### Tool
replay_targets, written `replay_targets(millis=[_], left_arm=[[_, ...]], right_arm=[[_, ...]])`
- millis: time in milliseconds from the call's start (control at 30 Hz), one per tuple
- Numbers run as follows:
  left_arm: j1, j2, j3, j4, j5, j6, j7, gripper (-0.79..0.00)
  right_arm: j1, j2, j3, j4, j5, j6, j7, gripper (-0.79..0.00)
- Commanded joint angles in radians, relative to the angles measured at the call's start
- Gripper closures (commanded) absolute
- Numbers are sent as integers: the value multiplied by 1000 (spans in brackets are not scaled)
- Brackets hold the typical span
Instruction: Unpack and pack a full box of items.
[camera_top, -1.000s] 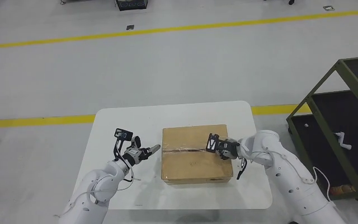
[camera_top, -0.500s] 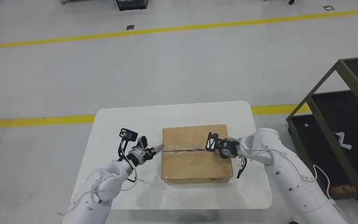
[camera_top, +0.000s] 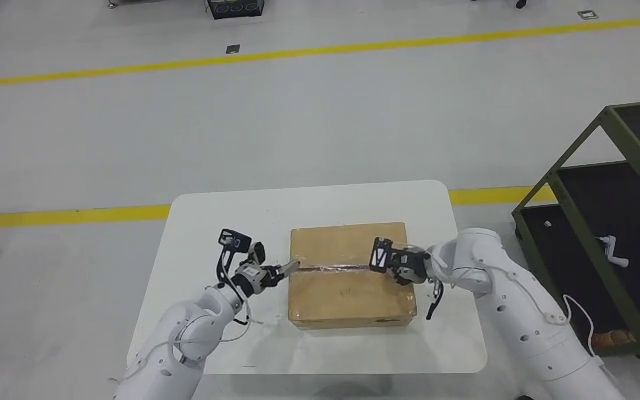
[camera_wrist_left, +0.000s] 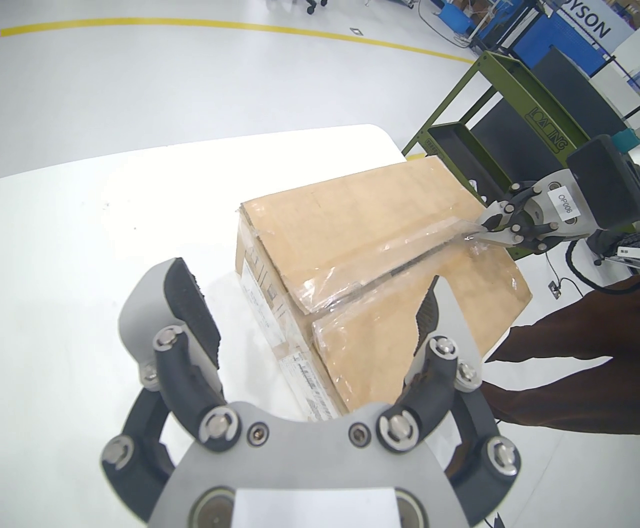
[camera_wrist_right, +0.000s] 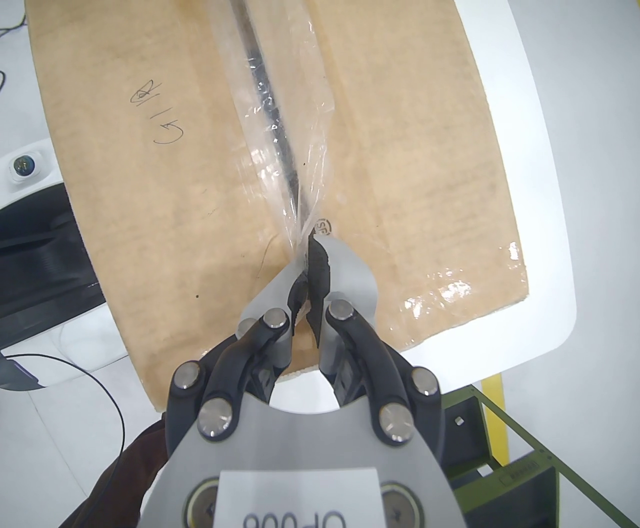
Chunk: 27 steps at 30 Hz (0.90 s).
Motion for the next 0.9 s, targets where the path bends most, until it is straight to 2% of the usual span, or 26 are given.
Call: replay_targets(millis=[0,300,400,433,467,500,533,567,633,667,867], left_arm=[[-9,-3,12,2,4,4,9,-785],[-39,-9,36,25,-2,3,19,-776],[-46,-11,45,31,-11,-3,15,-588],[-49,-12,48,33,-12,-4,15,-573],[-51,-13,53,35,-12,-6,12,-517],[-55,-14,58,37,-10,-7,10,-409],[-58,-14,62,38,-10,-8,10,-385],[-60,-15,67,40,-12,-10,8,-320],[-65,-16,74,43,-9,-13,3,-145],[-68,-17,78,45,-8,-16,-2,-12],[-81,-20,105,65,9,-27,-42,0]], right_arm=[[1,2,4,-6,21,-5,3,0],[0,11,2,-19,73,-8,68,0],[8,11,-11,-8,60,7,86,0],[10,10,-16,-5,60,10,84,0],[12,10,-19,0,60,11,81,0],[14,10,-23,4,57,13,80,0],[17,9,-28,8,54,15,80,0],[20,9,-30,12,53,18,77,0],[24,8,-37,19,52,21,75,0],[27,8,-39,21,53,22,73,0],[35,9,-49,29,56,27,69,0]])
